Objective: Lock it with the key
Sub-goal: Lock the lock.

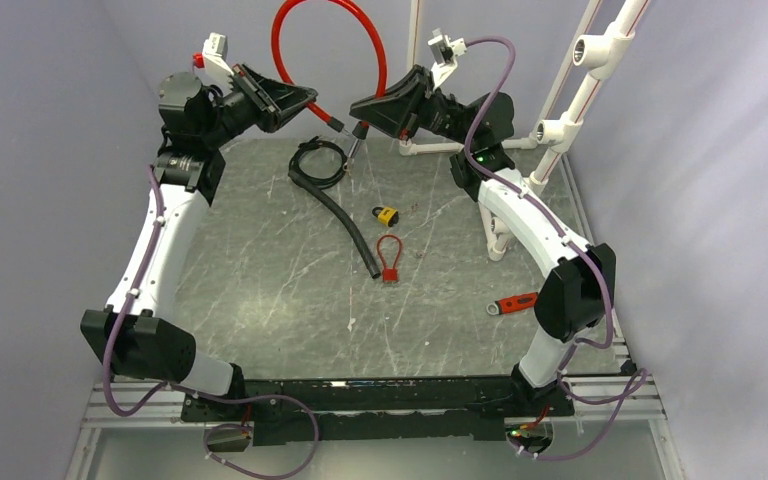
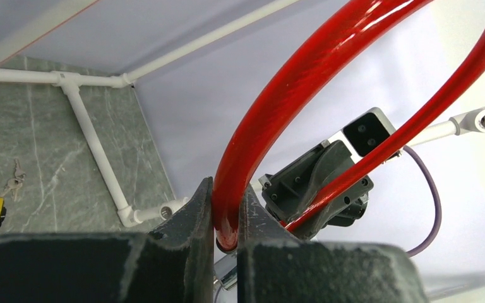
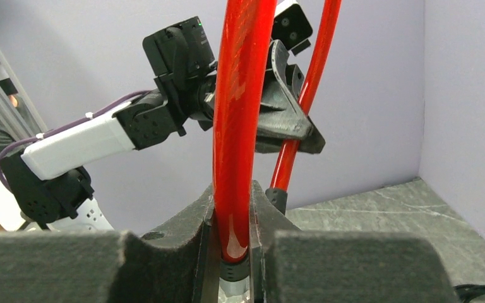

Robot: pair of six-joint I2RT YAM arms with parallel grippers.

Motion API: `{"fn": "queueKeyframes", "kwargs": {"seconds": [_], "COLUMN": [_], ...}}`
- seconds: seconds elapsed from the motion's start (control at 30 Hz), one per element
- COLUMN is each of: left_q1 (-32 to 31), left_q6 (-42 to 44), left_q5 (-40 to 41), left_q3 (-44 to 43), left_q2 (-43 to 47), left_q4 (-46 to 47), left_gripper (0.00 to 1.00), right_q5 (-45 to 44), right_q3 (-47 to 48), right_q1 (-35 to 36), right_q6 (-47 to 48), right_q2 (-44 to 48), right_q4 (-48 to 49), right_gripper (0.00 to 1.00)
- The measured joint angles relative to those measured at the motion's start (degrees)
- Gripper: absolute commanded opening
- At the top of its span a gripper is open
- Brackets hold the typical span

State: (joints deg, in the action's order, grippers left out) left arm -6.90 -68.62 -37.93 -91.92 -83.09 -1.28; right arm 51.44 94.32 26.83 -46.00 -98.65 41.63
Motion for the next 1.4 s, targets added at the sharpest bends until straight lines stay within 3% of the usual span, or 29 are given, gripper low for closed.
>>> {"fn": "queueKeyframes", "kwargs": {"seconds": [0.77,1.4], "left_q1": [0.37,-1.57], "left_q6": [3.48,5.77], "left_q5": [-5.05,0.46], "left_q3": [0.04,0.07], "left_q2": [0.48,1.31], "left_q4": [2.21,3.56], "left_gripper": [0.00,0.00], "right_q5": [-0.20,-0.17], "right_q3": [-0.13,-0.22], "right_q1": [-1.55,-1.49], "right_q6": [1.42,0.50], "right_q2": [-0.39,-0.39], "right_q4": [-1.66,-1.20], "right_gripper": [0.00,0.00]}}
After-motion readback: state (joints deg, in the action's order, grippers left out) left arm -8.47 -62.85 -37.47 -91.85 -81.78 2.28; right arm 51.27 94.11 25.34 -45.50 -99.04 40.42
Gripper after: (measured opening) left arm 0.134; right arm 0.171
